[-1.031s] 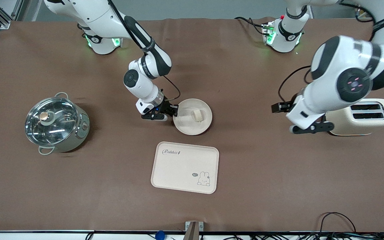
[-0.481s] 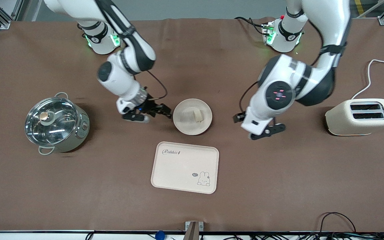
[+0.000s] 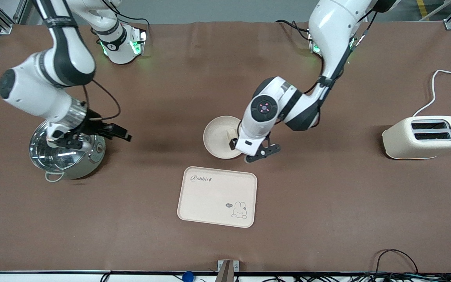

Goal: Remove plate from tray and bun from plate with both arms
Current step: 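Release the plate and withdraw the right gripper while the left gripper grasps the bun, then lift the cream bun with the left gripper and carry it toward the toaster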

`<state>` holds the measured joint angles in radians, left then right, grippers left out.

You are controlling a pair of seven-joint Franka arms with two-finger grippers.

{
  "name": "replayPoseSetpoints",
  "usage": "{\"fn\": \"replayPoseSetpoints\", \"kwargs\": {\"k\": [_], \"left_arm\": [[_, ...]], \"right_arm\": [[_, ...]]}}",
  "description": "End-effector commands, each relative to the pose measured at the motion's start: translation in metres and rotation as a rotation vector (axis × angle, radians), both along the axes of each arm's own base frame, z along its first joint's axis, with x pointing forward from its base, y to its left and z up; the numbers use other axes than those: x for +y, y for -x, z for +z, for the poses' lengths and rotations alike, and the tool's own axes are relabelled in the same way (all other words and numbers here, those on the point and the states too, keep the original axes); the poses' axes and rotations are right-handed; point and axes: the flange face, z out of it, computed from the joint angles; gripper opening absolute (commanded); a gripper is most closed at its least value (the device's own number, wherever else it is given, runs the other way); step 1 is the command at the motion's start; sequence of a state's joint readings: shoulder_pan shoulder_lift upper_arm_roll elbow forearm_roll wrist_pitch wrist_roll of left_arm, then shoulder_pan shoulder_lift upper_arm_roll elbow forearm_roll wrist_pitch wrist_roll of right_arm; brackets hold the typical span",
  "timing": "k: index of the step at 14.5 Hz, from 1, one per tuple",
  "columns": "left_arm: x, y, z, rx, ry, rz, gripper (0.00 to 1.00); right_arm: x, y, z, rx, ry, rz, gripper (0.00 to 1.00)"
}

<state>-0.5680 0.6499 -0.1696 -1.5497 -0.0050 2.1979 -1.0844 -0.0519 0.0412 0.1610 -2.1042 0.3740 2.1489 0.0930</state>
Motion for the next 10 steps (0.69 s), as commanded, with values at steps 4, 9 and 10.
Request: {"fn": "replayPoseSetpoints", "kwargs": {"k": [4,9,10], "left_arm": [[-0.040,0.034,-0.048,0.021,0.001,0.017,0.87],[-0.050,0.056,-0.074,0.043,-0.018,-0.012,0.70],[-0.050,0.058,-0.081,0.053,-0.019,-0.008,0.61]], "right_arm": [[-0.069,-0.007,0.121,0.038,0.210,0.187,1.00],[-0.126,0.016,0.207,0.021,0.299,0.166,1.00],[-0.126,0.024,0.221,-0.001,0.328,0.165,1.00]]}}
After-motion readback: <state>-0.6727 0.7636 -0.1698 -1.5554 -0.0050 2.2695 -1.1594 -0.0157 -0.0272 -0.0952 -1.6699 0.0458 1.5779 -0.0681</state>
